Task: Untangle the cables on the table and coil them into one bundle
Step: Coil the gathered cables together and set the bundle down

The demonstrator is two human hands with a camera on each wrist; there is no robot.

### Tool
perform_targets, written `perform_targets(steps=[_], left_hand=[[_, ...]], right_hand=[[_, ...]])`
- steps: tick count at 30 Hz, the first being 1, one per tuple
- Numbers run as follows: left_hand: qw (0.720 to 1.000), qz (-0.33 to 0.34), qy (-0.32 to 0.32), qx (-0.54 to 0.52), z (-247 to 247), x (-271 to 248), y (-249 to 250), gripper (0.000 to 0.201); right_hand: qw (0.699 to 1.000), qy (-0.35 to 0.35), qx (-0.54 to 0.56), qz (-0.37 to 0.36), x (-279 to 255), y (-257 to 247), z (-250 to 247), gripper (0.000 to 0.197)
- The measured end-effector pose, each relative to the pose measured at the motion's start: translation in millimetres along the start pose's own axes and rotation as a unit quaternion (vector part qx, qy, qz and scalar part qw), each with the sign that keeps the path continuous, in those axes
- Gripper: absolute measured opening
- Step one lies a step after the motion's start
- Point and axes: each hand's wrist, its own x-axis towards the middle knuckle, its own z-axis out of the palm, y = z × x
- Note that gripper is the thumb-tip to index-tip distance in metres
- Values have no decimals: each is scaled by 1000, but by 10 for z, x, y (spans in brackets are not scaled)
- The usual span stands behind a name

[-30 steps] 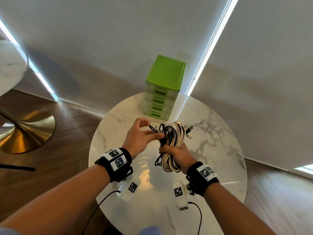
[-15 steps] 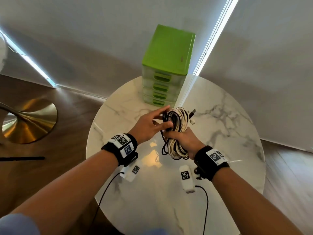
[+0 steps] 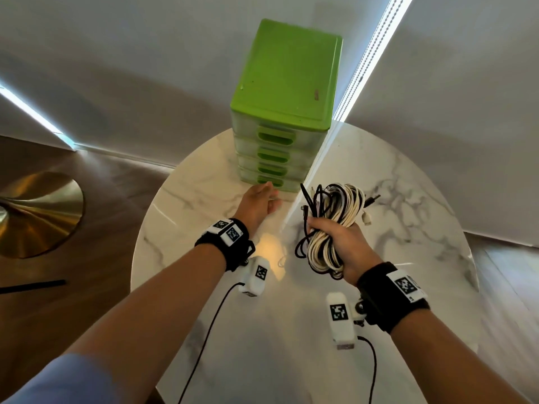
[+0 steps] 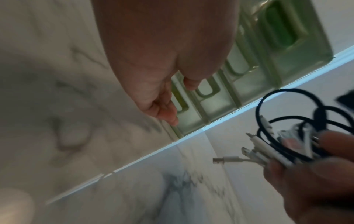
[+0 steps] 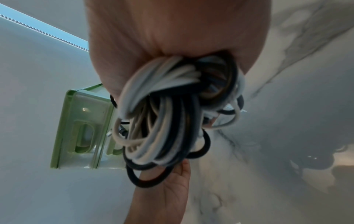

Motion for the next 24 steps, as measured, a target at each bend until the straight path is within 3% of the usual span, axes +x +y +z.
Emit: perform_targets(steps=[4,9,24], left_hand=[[996,-32,26,-75,55,94,73,22],[994,-44,31,-94,14,55,58,25],[996,-74,4,-43,-354,-939,-728,33]], right_hand=[[1000,-16,-9,1,-35,52,3,22],[1000,-11,-8,11,-82,92,49,29],[997,31,-66,1,-340,202,230,26]])
